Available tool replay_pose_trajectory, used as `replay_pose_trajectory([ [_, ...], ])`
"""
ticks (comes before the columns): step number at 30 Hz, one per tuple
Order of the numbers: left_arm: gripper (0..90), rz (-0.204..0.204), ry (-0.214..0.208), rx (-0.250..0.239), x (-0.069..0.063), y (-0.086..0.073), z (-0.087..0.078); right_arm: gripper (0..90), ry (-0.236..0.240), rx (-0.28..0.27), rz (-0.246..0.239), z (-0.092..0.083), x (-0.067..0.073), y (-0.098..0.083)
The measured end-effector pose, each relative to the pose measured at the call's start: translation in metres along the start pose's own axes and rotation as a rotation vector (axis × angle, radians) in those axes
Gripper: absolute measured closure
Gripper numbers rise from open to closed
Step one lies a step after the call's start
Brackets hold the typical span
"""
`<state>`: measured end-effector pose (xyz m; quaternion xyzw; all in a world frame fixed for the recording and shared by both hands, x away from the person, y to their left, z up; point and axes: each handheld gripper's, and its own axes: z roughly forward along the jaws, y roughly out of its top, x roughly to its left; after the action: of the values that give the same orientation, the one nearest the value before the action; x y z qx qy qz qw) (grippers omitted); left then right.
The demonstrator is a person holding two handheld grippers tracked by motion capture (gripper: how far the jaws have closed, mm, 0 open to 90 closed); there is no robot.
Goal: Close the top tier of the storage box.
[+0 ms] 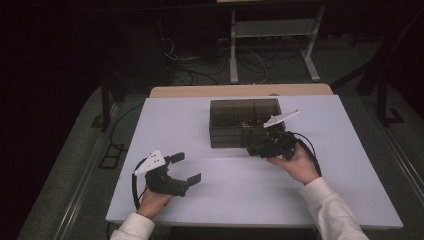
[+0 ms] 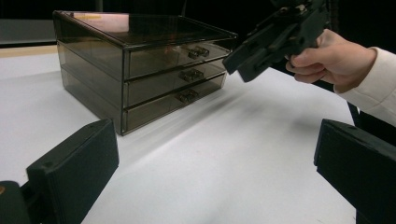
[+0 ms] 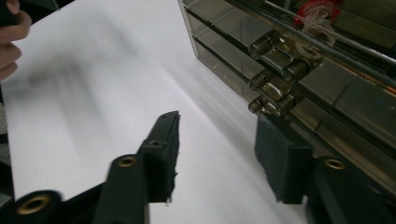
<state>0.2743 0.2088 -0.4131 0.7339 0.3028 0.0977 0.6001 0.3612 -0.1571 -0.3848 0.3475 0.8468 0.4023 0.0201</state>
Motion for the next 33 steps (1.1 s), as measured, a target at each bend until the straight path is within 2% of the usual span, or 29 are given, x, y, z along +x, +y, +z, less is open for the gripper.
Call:
replay_pose_trajectory([
  [6, 0.0, 0.000, 0.001, 0.001, 0.000, 0.000, 0.000, 32.1, 0.001, -0.008, -0.007, -0.010, 0.003, -0.006],
  [8, 0.0, 0.001, 0.001, 0.001, 0.000, 0.000, 0.000, 24.4, 0.003, -0.010, -0.010, -0.014, 0.003, -0.008],
  [10, 0.0, 0.000, 0.002, 0.000, 0.000, 0.000, 0.000, 14.6, 0.026, -0.019, -0.016, -0.018, 0.003, -0.011],
  [11, 0.0, 0.000, 0.002, 0.000, 0.000, 0.000, 0.000, 13.5, 0.035, -0.023, -0.015, -0.020, 0.003, -0.013],
  [16, 0.0, 0.001, 0.003, 0.001, 0.000, 0.000, 0.000, 2.3, -0.003, -0.047, -0.019, -0.030, 0.004, -0.022],
  [21, 0.0, 0.000, 0.004, 0.001, 0.000, 0.000, 0.000, 0.0, -0.032, -0.063, -0.001, -0.039, 0.002, -0.031],
  [33, 0.0, -0.002, 0.009, 0.000, 0.000, 0.000, 0.000, 0.0, -0.051, -0.134, 0.049, -0.058, -0.003, -0.055],
])
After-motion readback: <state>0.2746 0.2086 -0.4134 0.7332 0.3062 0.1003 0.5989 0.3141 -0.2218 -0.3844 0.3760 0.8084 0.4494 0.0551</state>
